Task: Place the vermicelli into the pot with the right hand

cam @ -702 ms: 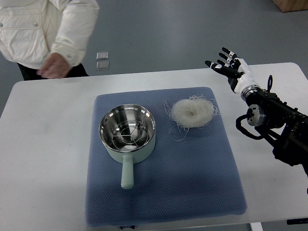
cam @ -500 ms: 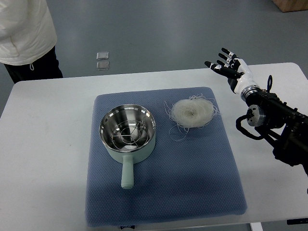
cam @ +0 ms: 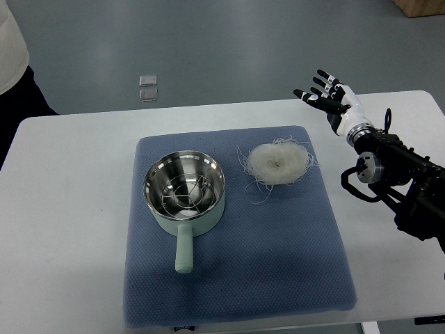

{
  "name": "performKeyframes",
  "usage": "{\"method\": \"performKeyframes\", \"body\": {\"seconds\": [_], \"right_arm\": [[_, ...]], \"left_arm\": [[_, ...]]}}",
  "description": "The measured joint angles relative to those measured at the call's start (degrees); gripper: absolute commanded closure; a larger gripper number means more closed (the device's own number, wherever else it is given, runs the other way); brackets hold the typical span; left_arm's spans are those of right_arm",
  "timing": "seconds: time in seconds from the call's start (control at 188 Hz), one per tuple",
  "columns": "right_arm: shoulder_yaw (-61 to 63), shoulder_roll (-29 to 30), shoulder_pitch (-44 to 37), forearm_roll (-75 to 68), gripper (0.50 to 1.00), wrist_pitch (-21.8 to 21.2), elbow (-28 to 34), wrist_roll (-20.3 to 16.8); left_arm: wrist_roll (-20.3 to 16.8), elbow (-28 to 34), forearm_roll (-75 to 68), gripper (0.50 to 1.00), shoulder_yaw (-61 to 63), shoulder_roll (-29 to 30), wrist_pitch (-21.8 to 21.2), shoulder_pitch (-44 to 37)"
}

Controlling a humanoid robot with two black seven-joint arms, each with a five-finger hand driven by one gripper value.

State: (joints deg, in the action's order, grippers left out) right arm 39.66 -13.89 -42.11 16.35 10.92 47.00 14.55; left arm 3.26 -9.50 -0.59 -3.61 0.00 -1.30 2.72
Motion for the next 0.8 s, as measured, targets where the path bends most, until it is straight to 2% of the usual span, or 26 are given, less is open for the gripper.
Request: {"method": "performKeyframes", "body": {"seconds": [0.293,0.798], "right_arm": [[-0.3,-0.1,-0.1,0.4,0.581,-2.3,-0.3,0.0],[-3.2,-1.8,-0.3,3.9,0.579,-3.3,-0.5,0.0]], "left_arm": [[0.0,0.0,0.0,0.5,0.0,0.0,0.0,0.0],[0.0,0.0,0.0,0.5,0.0,0.0,0.1,0.0]]}}
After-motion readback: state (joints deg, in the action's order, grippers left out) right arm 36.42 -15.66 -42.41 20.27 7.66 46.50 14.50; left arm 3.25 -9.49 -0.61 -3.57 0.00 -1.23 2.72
